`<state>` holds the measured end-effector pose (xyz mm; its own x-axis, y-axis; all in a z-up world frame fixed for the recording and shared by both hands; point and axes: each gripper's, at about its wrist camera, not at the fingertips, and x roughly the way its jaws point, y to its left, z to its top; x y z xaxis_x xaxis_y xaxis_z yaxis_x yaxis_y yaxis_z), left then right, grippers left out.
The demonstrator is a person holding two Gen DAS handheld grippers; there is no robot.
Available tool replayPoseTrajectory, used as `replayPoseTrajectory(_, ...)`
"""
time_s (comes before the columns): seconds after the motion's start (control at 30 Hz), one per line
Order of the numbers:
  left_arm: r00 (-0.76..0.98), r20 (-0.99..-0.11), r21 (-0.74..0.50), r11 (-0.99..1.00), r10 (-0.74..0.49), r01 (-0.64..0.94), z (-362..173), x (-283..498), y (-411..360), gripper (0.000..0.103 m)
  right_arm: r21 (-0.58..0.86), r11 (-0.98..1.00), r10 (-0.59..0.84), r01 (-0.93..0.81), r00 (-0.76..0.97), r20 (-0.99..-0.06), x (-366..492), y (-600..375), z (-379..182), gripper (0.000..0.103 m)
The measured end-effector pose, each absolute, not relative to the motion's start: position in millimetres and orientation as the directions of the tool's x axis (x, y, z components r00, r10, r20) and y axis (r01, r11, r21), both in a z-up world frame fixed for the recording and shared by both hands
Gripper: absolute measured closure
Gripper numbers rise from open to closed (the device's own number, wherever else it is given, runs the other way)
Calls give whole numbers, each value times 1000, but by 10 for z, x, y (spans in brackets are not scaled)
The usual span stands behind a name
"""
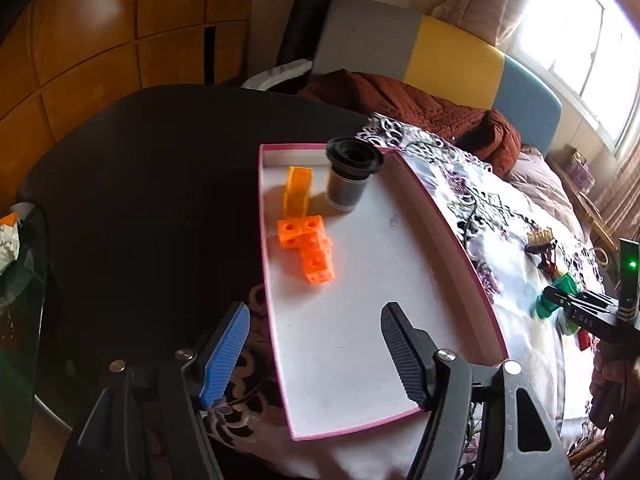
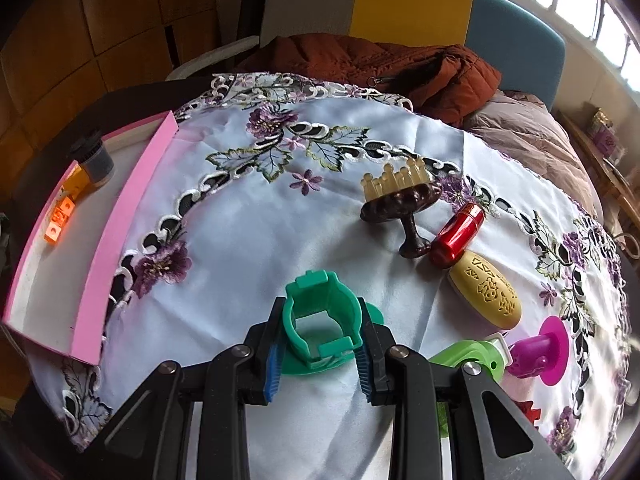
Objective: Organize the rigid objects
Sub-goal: 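Carry the green cup into the tray and release with the right gripper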
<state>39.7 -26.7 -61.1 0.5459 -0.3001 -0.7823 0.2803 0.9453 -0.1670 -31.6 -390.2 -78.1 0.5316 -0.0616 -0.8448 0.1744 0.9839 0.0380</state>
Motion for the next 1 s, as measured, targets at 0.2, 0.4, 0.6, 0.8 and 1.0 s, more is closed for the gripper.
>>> replayPoseTrajectory(0.2, 550, -781, -196, 952, -297, 235, -639, 462, -52, 35, 96, 993, 31, 72, 614, -789, -247, -3427, -395, 72)
replayPoseTrajectory(0.4, 561, -770, -213, 951, -304, 224, -624, 466, 52, 35, 151, 982, 186, -109, 643, -743, 66, -2693, -136, 72)
replayPoseTrajectory(0.6, 557, -775, -221, 954, -299, 203, -658, 498, 162, 35, 140, 966, 245, -216, 603, -760, 464, -2080, -245, 72)
replayPoseTrajectory(0.8, 552, -779, -238, 955, -297, 178, -715, 538, 275, 35, 166, 964, 256, -206, 571, -780, 749, -1863, -384, 72)
replayPoseTrajectory(1.0, 547, -786, -228, 958, -287, 174, -766, 557, 288, 35, 130, 975, 206, -178, 525, -826, 1075, -1689, -629, 72)
